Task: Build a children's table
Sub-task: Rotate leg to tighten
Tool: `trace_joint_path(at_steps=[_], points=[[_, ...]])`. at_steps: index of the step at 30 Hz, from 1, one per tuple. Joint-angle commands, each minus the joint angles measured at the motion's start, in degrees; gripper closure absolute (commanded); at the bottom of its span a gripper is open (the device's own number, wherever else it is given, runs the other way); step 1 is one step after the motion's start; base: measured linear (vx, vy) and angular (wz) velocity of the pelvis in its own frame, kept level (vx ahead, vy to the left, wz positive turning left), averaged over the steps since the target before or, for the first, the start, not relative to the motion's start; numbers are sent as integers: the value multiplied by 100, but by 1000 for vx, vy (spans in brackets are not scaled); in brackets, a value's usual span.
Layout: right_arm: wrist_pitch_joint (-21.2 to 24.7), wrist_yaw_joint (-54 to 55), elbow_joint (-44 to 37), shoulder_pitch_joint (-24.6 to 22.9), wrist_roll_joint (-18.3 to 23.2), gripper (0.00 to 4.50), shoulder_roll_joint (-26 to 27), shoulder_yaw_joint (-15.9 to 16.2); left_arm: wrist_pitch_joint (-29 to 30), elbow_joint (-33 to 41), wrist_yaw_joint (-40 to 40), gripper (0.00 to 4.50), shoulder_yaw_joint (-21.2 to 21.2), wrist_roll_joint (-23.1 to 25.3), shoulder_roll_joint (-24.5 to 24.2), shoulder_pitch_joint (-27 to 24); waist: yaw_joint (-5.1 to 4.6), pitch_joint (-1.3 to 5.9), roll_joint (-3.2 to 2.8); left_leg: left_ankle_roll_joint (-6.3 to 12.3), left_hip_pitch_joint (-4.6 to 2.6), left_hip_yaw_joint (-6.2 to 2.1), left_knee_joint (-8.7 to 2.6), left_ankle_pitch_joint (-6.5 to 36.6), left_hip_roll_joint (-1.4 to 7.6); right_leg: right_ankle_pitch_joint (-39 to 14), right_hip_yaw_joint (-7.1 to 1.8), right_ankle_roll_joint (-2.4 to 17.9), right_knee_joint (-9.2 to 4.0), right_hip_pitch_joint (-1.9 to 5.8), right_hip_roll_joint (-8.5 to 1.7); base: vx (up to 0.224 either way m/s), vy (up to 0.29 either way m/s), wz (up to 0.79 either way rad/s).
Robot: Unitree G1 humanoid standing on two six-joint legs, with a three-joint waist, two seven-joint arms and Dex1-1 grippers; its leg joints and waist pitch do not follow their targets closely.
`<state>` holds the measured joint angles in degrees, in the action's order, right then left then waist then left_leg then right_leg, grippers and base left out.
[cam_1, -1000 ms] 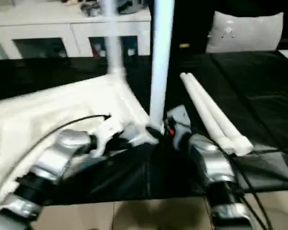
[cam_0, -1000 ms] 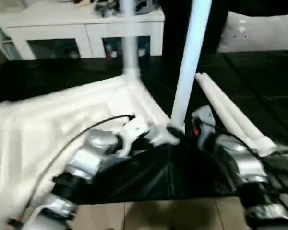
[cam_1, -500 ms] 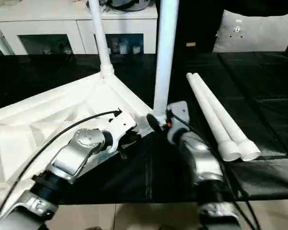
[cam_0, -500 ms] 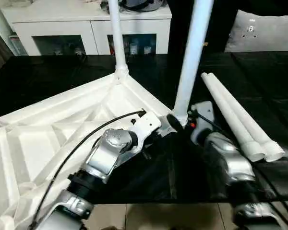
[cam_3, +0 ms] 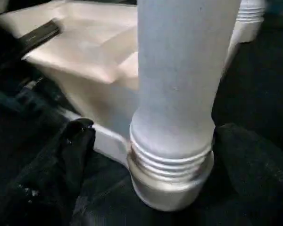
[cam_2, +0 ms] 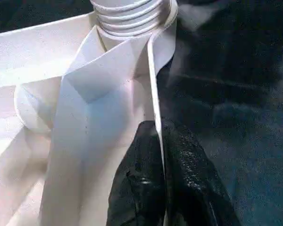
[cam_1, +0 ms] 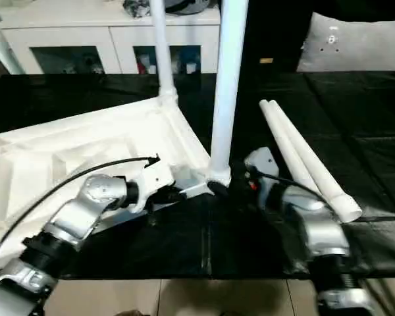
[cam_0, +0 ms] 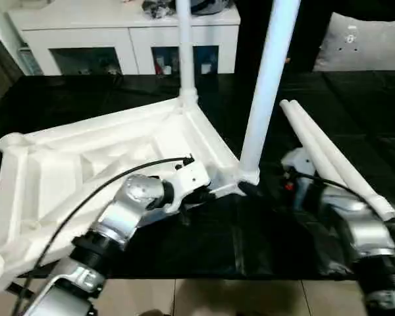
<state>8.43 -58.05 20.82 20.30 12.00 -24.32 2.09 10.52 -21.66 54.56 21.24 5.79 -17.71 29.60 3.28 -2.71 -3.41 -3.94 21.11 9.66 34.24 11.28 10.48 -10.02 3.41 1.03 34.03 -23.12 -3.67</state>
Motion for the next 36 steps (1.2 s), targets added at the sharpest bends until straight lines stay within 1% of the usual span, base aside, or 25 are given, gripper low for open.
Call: trace_joint_path(at_steps=[1,2,3,4,5,9,11,12,13,14,15,17,18,19,20,21,23,26,28,30,31,33,34,35,36], points=[[-28,-514,-106,24,74,8,-172,223,-498,-108,607,450,284,9,-211,10,26,362,44,634,-8,-64,-377,1007,227,-1295,-215,1261,-430,336,-416,0,0,0],[-87,-646,-84,50,39,8,-250,289,-674,-135,802,450,333,-9,-292,9,27,359,40,624,-9,-60,-379,1019,231,-1307,-217,1256,-425,334,-411,0,0,0],[-87,-646,-84,50,39,8,-250,289,-674,-135,802,450,333,-9,-292,9,36,364,34,617,-17,-59,-379,1012,243,-1292,-215,1263,-418,324,-411,0,0,0],[-192,-797,-39,86,-36,8,-342,378,-859,-174,1037,450,415,-6,-403,23,49,366,32,605,-27,-58,-380,1028,252,-1273,-210,1287,-418,310,-413,0,0,0],[-267,-973,-5,117,-83,8,-418,459,-1031,-208,1265,450,487,-19,-494,42,51,369,34,594,-26,-56,-380,1035,253,-1248,-210,1295,-405,317,-413,0,0,0],[-355,-1285,23,176,-87,8,-504,556,-1214,-211,1628,450,587,-72,-615,77,104,373,34,577,-33,-49,-381,1005,274,-1131,-217,1361,-377,317,-420,0,0,0],[-360,-1406,16,194,-63,34,-524,584,-1274,-202,1751,450,619,-100,-649,87,146,377,37,571,-47,-42,-377,981,279,-1077,-222,1386,-364,313,-425,0,0,0],[-360,-1406,16,194,-63,34,-524,584,-1274,-202,1751,450,619,-100,-649,87,153,377,38,568,-46,-39,-377,978,279,-1072,-223,1387,-362,313,-425,0,0,0],[-369,-1585,-10,200,-27,43,-558,643,-1395,-236,1871,450,665,-93,-693,99,163,378,55,573,-39,-42,-376,954,276,-1068,-221,1383,-356,320,-426,0,0,0],[-340,-1780,-50,190,30,54,-593,711,-1529,-292,1987,450,700,-83,-729,107,169,378,48,584,-35,-41,-372,934,275,-1076,-223,1368,-359,318,-426,0,0,0],[-334,-1797,-54,187,37,54,-595,717,-1537,-296,1996,450,703,-82,-732,107,172,381,45,587,-33,-40,-369,924,276,-1058,-224,1367,-356,322,-430,0,0,0],[-296,-1934,-66,174,94,79,-615,769,-1630,-351,2073,450,704,-95,-741,111,174,383,46,588,-33,-38,-368,901,275,-1028,-219,1372,-355,320,-424,0,0,0],[-296,-1934,-66,174,94,79,-615,769,-1630,-351,2073,450,704,-95,-741,111,177,381,56,588,-31,-36,-368,901,274,-1037,-220,1374,-349,323,-426,0,0,0],[-273,-1978,-76,159,115,89,-617,787,-1642,-352,2088,450,703,-101,-745,103,174,381,64,581,-31,-39,-370,904,280,-1061,-219,1371,-353,322,-428,0,0,0],[-273,-1978,-76,159,115,110,-617,787,-1642,-352,2088,450,703,-101,-745,103,175,383,57,570,-32,-42,-372,906,282,-1088,-218,1364,-351,325,-430,0,0,0],[-269,-1991,-75,156,120,110,-617,791,-1646,-354,2093,450,703,-103,-745,101,177,384,57,567,-32,-41,-371,907,281,-1093,-219,1364,-352,324,-432,0,0,0],[-246,-2077,-68,130,137,127,-613,820,-1673,-365,2130,450,703,-121,-752,89,177,384,75,572,-30,-38,-368,896,280,-1098,-220,1360,-350,326,-432,0,0,0],[-208,-2160,-95,69,165,154,-584,846,-1685,-373,2154,450,691,-154,-750,52,185,391,72,593,-30,-37,-361,823,280,-1070,-217,1358,-343,325,-430,0,0,0],[-184,-2171,-122,43,184,170,-572,852,-1671,-367,2161,450,676,-177,-742,29,184,384,72,590,-33,-37,-366,842,283,-1096,-215,1353,-347,318,-426,0,0,0],[-105,-2129,-184,-26,212,178,-516,872,-1509,-307,2149,450,601,-287,-696,-41,190,382,73,580,-32,-33,-365,851,279,-1137,-217,1337,-353,323,-431,0,0,0],[-61,-2095,-208,-52,224,180,-491,879,-1384,-262,2112,450,563,-332,-668,-66,183,374,70,571,-29,-32,-373,890,279,-1196,-215,1336,-361,320,-429,0,0,0],[92,-1783,-242,-99,177,183,-345,881,-872,-74,1848,450,385,-487,-525,-135,171,374,82,523,-34,-32,-382,880,289,-1252,-220,1337,-350,327,-439,0,0,0],[173,-1525,-234,-100,118,184,-238,866,-605,34,1688,450,283,-573,-437,-165,156,353,72,508,-35,-28,-389,958,276,-1436,-213,1299,-382,308,-423,0,0,0],[186,-1400,-225,-96,86,185,-184,855,-500,82,1629,450,247,-604,-403,-176,157,347,71,489,-46,-34,-397,1025,274,-1579,-207,1267,-402,306,-428,0,0,0],[239,-1128,-191,-76,14,185,-71,835,-361,167,1529,450,202,-632,-355,-194,139,331,76,422,-57,-37,-409,1129,269,-1826,-212,1205,-424,297,-430,0,0,0]])
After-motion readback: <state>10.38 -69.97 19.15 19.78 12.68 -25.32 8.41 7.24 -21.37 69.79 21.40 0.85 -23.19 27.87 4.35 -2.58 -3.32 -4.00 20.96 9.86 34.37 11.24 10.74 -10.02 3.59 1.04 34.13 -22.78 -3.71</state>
